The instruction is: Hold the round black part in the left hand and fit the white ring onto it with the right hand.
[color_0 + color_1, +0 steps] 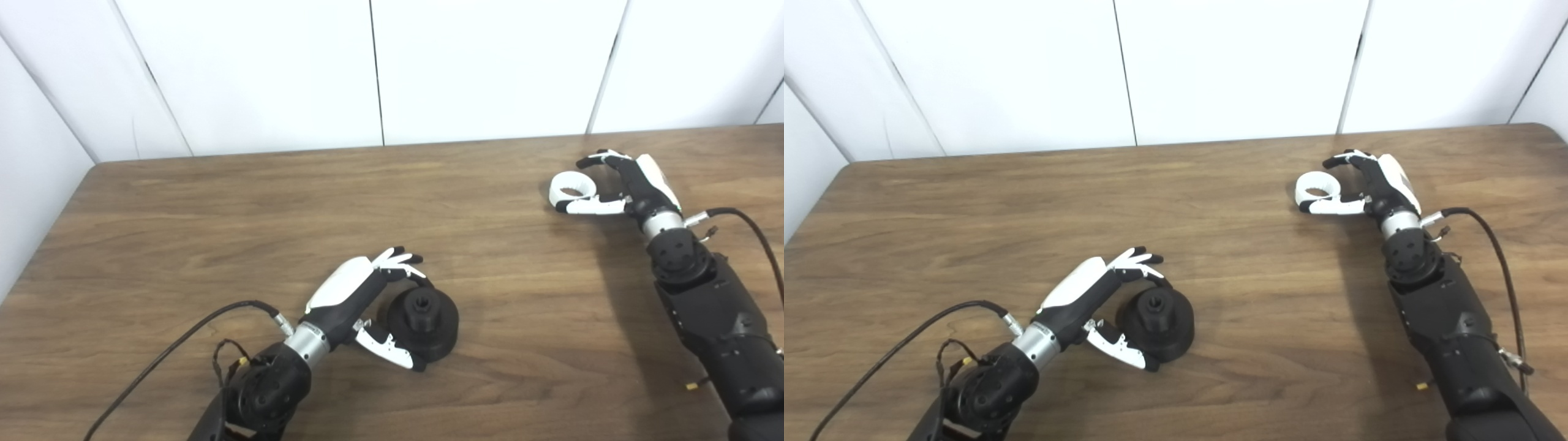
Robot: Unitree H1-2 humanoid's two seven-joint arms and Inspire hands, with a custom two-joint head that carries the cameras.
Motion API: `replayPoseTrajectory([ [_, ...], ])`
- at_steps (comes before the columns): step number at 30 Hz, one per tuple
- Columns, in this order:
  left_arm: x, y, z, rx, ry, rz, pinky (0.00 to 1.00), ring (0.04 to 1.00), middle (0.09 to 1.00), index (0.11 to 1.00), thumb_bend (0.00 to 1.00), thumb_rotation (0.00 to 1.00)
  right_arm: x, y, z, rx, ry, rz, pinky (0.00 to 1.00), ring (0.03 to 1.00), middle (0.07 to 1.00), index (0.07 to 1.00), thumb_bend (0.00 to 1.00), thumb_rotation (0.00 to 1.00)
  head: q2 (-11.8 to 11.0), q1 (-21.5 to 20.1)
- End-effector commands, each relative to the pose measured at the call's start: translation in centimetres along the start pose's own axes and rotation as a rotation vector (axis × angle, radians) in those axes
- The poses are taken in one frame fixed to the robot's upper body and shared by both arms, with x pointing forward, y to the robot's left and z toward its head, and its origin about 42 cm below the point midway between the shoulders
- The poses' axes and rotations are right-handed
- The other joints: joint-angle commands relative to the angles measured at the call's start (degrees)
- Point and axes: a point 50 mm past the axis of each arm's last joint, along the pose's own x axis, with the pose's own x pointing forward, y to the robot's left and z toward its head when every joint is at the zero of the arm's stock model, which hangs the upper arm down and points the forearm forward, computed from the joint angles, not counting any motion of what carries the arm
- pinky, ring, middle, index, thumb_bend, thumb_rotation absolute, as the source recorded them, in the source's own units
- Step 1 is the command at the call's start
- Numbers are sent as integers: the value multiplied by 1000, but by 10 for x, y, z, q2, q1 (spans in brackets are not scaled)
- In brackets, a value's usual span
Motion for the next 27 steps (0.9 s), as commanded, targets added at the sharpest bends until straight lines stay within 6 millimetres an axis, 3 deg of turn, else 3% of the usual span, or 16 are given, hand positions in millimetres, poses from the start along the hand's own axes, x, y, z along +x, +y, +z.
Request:
replayPoseTrajectory([
  [1, -5, -4, -6, 9, 37, -41, 917, 1000, 924, 599, 899, 176, 6, -9, 2, -23, -3, -5, 948, 996, 929, 714, 916, 264, 1, -1],
  [8, -5, -6, -6, 7, 38, -43, 921, 1000, 923, 601, 895, 183, 5, -9, 3, -125, -29, -8, 959, 997, 931, 704, 908, 268, 0, -1],
  [27, -5, -9, -6, -3, 39, -38, 923, 1000, 921, 602, 896, 171, 4, -9, 8, -119, -56, -44, 951, 994, 919, 603, 853, 176, -4, -3],
])
